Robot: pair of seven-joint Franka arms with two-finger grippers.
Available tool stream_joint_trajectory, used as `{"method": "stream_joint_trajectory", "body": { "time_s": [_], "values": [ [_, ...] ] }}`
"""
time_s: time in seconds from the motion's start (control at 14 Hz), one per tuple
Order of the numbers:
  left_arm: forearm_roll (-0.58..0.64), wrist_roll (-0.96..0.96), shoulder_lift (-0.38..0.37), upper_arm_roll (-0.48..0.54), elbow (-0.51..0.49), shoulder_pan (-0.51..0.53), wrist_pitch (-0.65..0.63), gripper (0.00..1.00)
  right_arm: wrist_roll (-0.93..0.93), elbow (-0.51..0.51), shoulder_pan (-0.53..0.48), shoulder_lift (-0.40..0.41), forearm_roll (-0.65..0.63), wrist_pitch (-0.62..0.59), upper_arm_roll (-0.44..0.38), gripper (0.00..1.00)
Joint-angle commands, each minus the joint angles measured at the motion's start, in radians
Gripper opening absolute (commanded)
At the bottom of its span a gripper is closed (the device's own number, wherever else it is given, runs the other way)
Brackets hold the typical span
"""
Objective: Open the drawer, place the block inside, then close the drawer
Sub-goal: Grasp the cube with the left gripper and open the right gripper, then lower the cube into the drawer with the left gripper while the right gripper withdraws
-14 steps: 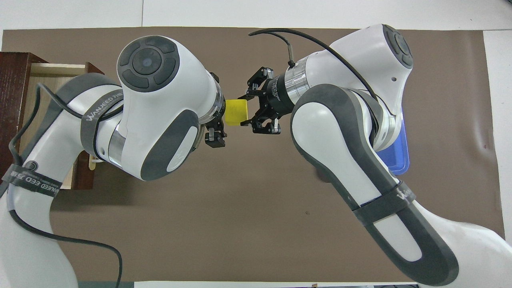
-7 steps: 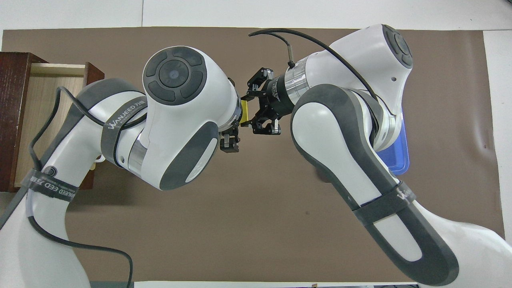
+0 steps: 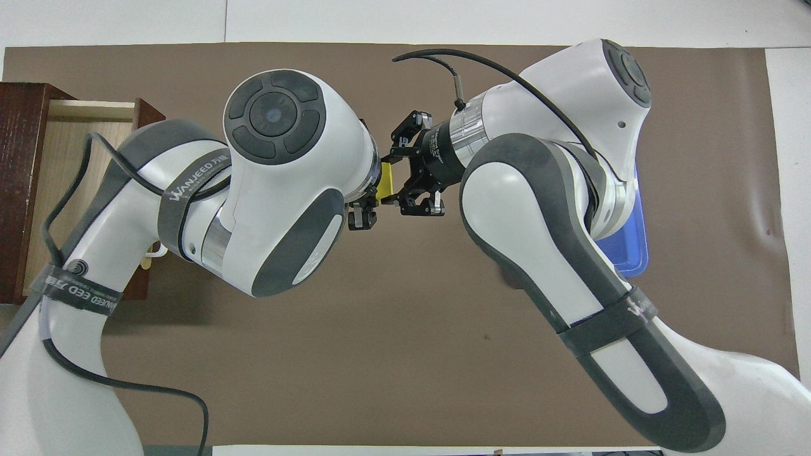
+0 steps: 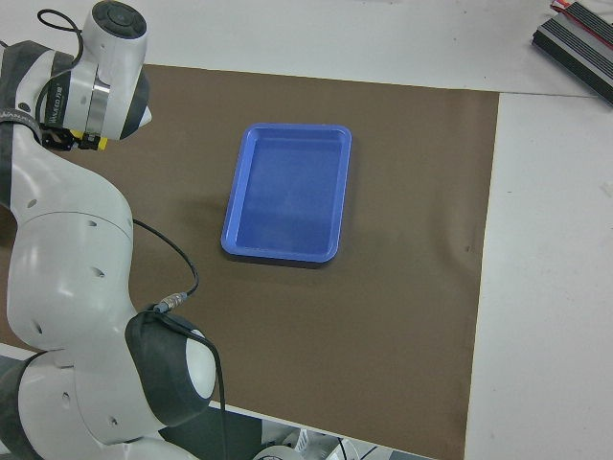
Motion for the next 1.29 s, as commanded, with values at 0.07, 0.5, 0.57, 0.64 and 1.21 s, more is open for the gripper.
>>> {"method": "stream_joint_trajectory", "body": {
  "time_s": [0.07, 0.5, 0.57, 0.64, 1.21],
  "values": [
    [0.013, -0.007, 0.012, 0.007, 0.015, -0.007, -0.017, 0.00, 0.013, 0.011, -0.011, 0.002, 0.023, 0.012, -0.001, 0.00],
    [0.018, 0.006, 0.012, 0.007, 0.017, 0.000, -0.025, 0.00, 0.015, 0.011, -0.009, 0.002, 0.028, 0.012, -0.001, 0.00],
    [0.015, 0.005, 0.010, 0.008, 0.017, 0.000, -0.028, 0.00, 0.016, 0.011, -0.014, 0.002, 0.037, 0.012, -0.001, 0.16],
    [0.016, 0.005, 0.010, 0.008, 0.017, 0.000, -0.026, 0.00, 0.016, 0.011, -0.011, 0.002, 0.035, 0.012, -0.002, 0.85],
    [0.013, 0.202, -0.080, 0.010, 0.012, 0.147, -0.141, 0.00, 0.015, 0.013, -0.020, 0.000, 0.026, 0.011, -0.002, 1.00]
  ]
}}
